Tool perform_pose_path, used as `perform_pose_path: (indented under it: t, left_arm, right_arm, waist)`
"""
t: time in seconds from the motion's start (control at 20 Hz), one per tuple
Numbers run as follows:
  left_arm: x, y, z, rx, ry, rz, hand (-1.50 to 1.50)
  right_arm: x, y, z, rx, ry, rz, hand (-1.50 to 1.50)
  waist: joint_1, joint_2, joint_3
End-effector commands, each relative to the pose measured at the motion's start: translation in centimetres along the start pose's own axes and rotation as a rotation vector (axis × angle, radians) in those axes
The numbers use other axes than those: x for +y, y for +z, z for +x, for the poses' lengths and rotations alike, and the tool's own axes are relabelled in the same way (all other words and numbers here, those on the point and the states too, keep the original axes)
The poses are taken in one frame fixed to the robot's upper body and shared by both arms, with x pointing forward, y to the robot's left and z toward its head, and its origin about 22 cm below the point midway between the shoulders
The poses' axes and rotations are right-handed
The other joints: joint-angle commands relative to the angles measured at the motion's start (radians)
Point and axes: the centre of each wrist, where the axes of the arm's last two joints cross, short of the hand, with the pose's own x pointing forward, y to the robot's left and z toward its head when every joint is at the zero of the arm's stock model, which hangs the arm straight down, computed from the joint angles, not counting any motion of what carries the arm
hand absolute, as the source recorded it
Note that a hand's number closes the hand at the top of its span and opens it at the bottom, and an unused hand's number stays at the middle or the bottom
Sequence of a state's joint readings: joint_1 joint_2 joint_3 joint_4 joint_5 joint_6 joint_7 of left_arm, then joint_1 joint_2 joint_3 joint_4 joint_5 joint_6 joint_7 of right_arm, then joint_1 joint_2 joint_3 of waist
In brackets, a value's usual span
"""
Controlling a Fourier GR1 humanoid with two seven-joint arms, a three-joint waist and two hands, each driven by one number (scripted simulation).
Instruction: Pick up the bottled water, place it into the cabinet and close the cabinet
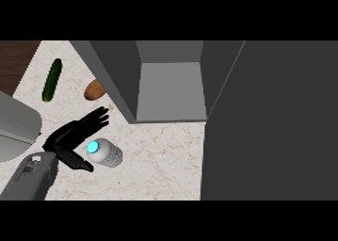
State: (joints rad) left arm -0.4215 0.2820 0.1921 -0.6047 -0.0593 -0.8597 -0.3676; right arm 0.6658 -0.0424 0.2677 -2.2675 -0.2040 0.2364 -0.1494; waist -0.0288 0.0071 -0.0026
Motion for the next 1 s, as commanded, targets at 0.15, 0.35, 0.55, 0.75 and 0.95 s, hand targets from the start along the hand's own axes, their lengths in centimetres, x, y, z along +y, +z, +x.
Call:
perform_pose_path:
  t: [0.15,0.35,0.55,0.75,0.95]
  left_arm:
    - [-0.2,0.3,-2.2,-0.055,0.077,-0.096,-1.50]
    - [-2.3,-1.5,-3.9,-0.077,0.084,-0.099,-1.50]
    - [-1.6,-1.9,-3.0,-0.056,0.088,-0.125,-1.50]
    - [-2.9,-1.9,-4.9,-0.041,0.125,-0.125,-1.50]
    - [-2.9,-1.5,-5.5,-0.039,0.170,-0.133,-1.50]
  right_arm:
    - [-0.1,-0.6,-0.4,0.005,-0.005,0.005,-1.50]
    - [-1.2,-0.1,0.3,0.001,0.023,0.017,-1.50]
    - [-1.8,0.1,-0.5,0.014,0.009,0.016,-1.50]
    - [-0.6,0.3,-0.3,0.012,0.002,0.017,-1.50]
    - [-1.1,-1.0,-1.4,0.004,0.000,0.025,-1.50]
  waist:
    - [-0.007,0.006,-0.002]
    - [-0.004,0.002,-0.001]
    - [-0.006,0.002,0.000]
    - [-0.010,0.002,-0.001]
    - [-0.006,0.008,-0.002]
